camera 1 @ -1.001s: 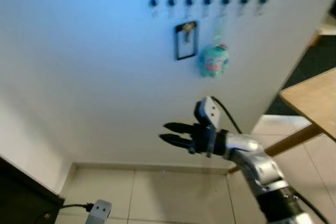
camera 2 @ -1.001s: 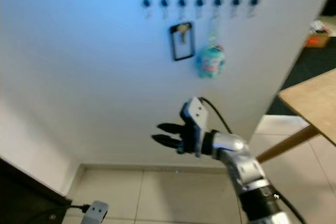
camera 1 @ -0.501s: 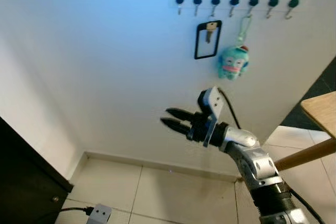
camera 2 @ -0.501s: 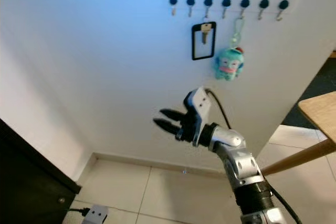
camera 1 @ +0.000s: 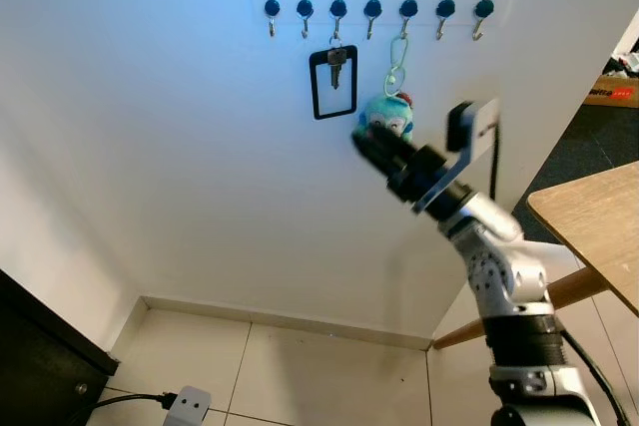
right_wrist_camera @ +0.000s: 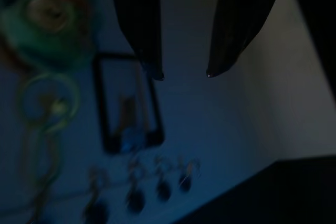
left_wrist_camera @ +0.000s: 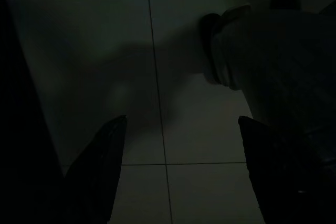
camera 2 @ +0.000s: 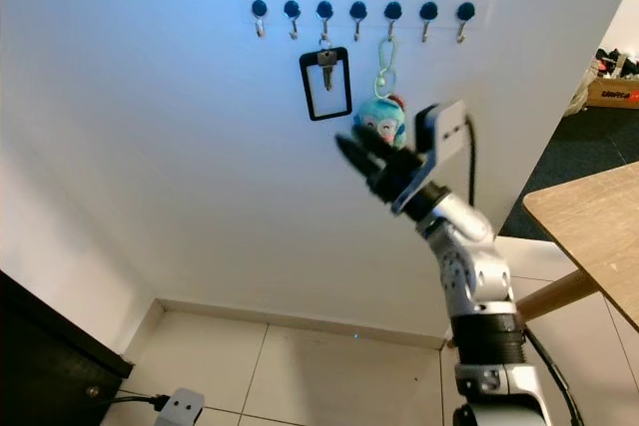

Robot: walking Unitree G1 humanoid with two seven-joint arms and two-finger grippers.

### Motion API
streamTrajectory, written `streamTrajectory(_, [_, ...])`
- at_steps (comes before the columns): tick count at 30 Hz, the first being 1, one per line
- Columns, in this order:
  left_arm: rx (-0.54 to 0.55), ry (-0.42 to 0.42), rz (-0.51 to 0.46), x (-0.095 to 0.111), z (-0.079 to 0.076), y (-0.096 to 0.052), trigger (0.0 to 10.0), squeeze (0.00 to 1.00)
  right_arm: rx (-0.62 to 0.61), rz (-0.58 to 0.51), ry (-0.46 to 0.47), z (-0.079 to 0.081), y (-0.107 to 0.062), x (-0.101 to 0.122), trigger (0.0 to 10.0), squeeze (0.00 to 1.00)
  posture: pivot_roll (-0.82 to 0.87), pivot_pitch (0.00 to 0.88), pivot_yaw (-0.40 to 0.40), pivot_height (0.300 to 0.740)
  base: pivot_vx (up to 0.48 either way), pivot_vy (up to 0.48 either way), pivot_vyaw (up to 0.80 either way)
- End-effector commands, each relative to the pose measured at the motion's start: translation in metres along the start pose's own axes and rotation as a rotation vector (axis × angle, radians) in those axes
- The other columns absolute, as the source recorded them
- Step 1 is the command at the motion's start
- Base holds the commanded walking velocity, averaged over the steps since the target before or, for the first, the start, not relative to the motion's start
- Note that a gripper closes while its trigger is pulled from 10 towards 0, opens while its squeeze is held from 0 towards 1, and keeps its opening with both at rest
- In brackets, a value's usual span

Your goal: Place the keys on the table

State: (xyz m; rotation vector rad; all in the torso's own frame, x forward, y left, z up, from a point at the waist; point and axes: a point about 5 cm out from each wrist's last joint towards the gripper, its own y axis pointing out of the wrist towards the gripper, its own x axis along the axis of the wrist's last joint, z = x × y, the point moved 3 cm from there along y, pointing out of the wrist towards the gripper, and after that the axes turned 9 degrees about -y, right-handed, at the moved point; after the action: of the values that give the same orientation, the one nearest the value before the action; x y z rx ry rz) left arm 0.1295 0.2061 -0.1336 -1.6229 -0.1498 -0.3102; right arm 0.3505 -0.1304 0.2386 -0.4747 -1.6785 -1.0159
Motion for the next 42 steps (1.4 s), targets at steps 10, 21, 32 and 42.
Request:
streamTrajectory(10, [-0.011,0.015,0.019,-0.006,-0.001,0.000,10.0,0.00,-0.328,0.039,-0.303,-0.045,-0.003,0.013,10.0,1.00,-0.13,0.054,0.037,0.740,0.000,0.000,0.00])
streamTrajectory(21, [-0.011,0.031,0.023,-0.006,-0.001,0.000,10.0,0.00,-0.468,0.086,-0.397,-0.067,-0.007,0.016,10.0,0.00,-0.13,0.056,0.045,0.740,0.000,0.000,0.00])
streamTrajectory(32, [-0.008,0.036,0.025,-0.007,0.001,-0.001,10.0,0.00,-0.469,0.204,-0.342,-0.062,0.003,-0.014,10.0,0.00,-0.12,0.061,0.051,0.740,0.000,0.000,0.00])
streamTrajectory(42, [-0.007,0.049,0.029,-0.008,0.002,-0.001,10.0,0.00,-0.430,0.264,-0.287,-0.057,0.002,-0.029,10.0,0.00,-0.12,0.058,0.054,0.740,0.000,0.000,0.00])
